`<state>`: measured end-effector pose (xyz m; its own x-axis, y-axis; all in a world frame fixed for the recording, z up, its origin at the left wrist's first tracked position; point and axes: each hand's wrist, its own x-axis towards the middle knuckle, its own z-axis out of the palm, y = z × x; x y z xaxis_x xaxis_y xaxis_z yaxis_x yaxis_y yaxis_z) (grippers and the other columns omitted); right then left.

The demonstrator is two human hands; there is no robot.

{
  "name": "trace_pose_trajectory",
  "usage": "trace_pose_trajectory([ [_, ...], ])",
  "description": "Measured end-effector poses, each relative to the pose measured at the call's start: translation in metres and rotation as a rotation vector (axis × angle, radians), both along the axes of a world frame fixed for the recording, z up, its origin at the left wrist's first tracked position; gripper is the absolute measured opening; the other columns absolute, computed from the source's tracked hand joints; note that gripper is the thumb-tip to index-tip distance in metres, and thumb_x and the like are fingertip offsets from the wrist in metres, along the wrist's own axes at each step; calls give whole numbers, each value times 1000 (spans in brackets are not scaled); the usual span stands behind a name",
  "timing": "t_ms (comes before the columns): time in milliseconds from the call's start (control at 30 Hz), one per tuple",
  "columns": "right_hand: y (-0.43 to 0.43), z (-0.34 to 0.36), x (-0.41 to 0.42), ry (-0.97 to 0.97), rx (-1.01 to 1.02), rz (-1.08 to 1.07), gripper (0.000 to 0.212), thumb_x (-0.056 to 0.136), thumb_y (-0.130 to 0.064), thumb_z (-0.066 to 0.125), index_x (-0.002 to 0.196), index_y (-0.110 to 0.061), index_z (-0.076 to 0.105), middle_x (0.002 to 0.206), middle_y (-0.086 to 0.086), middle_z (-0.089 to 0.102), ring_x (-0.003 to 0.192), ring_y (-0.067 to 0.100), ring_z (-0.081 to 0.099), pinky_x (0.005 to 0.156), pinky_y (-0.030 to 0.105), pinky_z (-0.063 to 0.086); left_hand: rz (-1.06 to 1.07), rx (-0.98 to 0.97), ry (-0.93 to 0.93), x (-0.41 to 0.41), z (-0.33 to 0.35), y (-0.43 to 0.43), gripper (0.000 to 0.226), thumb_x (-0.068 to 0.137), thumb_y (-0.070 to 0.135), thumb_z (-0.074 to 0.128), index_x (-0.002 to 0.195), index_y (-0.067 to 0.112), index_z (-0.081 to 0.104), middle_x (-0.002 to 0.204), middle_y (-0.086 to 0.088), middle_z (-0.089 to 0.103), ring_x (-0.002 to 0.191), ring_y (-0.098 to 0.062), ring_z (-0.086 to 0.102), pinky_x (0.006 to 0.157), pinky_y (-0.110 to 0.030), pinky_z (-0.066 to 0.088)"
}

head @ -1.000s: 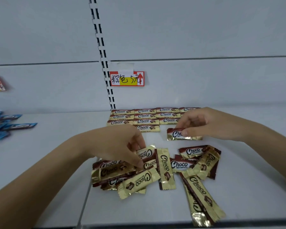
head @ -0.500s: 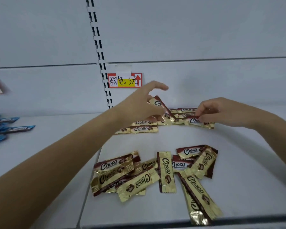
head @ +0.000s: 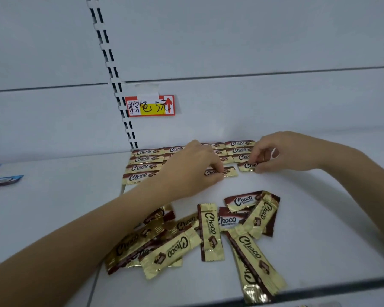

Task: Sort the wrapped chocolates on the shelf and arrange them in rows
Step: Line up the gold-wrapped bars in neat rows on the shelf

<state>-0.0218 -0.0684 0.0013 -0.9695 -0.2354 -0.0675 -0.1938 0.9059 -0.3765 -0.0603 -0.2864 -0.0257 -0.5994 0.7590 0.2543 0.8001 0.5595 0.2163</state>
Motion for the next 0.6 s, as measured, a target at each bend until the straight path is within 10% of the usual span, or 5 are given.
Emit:
trace_pose_trajectory([
  [367,-4,2,1,18,-136,36,10,75,-30,72,83,-33,68,80,-13,60,66,-1,51,70,18,43,9,26,-50,-7,8,0,19,89,29,57,104,21,65,99,7,56,88,-6,46,75,-16,30],
  [600,-28,8,19,-301,-153,187,16,71,-35,75,85,-30,69,68,-18,63,60,-3,54,58,13,40,-252,-173,-565,12,45,-29,26,73,42,68,98,33,66,88,19,59,80,4,54,72,-12,45],
])
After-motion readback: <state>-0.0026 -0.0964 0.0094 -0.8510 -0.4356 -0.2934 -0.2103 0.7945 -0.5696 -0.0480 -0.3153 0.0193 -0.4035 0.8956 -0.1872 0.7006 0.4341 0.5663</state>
